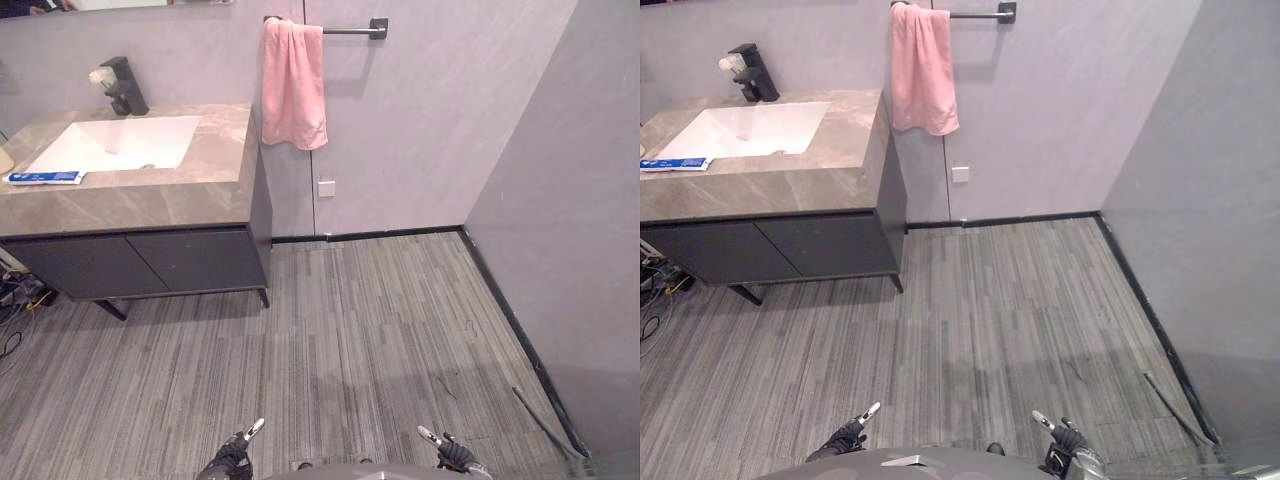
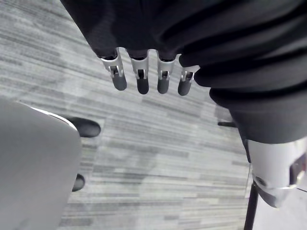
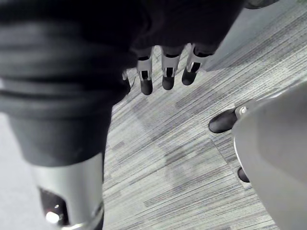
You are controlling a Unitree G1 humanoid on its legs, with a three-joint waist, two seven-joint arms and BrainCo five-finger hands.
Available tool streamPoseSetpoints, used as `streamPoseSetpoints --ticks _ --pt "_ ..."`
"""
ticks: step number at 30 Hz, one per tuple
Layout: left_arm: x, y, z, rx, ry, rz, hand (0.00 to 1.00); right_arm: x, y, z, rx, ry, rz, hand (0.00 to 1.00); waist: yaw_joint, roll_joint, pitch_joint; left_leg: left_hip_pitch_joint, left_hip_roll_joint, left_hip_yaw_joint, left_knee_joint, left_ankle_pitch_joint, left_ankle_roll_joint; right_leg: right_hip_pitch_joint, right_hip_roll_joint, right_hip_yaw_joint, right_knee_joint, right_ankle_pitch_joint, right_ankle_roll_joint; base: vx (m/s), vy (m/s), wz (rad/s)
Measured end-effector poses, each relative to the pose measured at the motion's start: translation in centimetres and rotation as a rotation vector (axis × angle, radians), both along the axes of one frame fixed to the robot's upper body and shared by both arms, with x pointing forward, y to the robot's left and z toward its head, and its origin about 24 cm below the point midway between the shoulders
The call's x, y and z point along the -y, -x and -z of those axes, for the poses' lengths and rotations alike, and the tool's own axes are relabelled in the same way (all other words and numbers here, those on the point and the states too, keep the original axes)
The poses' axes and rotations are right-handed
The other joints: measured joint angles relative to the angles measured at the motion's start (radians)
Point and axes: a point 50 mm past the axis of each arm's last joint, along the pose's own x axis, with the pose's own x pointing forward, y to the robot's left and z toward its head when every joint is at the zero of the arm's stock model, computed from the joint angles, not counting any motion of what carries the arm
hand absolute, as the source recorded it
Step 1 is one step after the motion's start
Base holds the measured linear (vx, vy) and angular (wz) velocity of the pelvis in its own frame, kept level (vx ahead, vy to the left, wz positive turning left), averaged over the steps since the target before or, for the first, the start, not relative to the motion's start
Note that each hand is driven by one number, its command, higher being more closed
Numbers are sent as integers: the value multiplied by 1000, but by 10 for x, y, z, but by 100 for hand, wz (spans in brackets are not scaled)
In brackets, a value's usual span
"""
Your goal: Organize washtable
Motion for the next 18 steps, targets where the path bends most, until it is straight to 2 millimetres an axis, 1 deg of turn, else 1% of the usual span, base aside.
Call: streamPoseSetpoints --ticks 5,9,18 --pt "5 -1 1 1 14 4 0 -1 0 0 1 -6 14 0 -1 -2 -1 -2 -2 -3 0 0 0 0 -2 -6 -3 -1 6 24 -3 2" --pt "6 -2 1 -1 4 35 0 -2 0 0 2 -7 10 0 -1 -3 -2 0 -2 -3 10 4 7 4 -3 -9 -4 -1 6 57 -12 1" --pt "6 -2 1 -1 3 44 0 -5 -4 0 7 -9 -16 0 -2 -4 -2 3 -2 -4 10 4 7 7 -3 -13 -3 0 4 18 -4 0"
